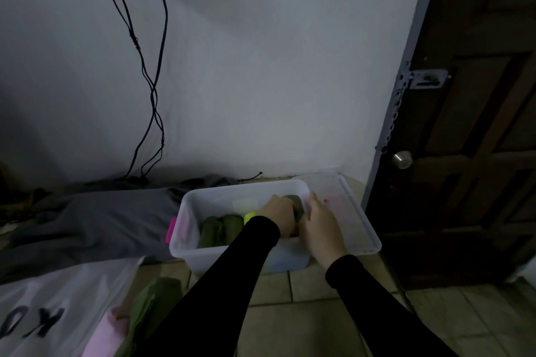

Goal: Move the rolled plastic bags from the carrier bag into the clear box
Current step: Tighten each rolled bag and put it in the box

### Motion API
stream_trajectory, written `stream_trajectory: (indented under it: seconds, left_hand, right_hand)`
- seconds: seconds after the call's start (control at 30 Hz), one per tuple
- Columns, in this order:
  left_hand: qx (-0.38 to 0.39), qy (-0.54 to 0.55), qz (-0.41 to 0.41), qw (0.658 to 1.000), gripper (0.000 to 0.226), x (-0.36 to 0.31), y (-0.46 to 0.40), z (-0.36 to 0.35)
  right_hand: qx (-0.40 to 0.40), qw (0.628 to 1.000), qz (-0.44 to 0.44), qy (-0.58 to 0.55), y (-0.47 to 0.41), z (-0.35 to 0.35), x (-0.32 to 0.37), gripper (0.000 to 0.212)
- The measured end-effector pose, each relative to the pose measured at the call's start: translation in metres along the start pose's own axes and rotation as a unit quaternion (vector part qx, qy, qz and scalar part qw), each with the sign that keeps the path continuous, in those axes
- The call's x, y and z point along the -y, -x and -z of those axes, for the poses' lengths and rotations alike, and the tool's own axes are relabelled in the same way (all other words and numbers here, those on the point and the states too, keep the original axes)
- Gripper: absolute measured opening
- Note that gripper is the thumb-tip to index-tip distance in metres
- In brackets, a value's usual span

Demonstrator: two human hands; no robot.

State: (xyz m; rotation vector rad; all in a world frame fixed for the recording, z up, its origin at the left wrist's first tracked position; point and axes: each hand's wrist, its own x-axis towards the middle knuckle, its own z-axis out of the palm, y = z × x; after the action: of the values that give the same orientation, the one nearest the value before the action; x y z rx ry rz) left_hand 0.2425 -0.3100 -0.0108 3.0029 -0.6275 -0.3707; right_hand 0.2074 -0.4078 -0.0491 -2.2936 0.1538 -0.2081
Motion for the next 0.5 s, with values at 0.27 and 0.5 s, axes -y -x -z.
stream_trajectory:
  seconds: [0.27,0.5]
  left_hand:
    - [0.009,-0.078,-0.015,0.997,0.033,-0.0003,-0.0101,-0.0081]
    - [0.015,-0.032,0.001,0.999,0.035,-0.003,-0.0035,-0.0045]
  right_hand:
    - [0.015,1.0,-0.009,-0.003,0.0007,0.0019,0.0019,0.061]
    - [0.022,0.999,-0.022,-0.007,0.0027,0.003,0.0046,0.061]
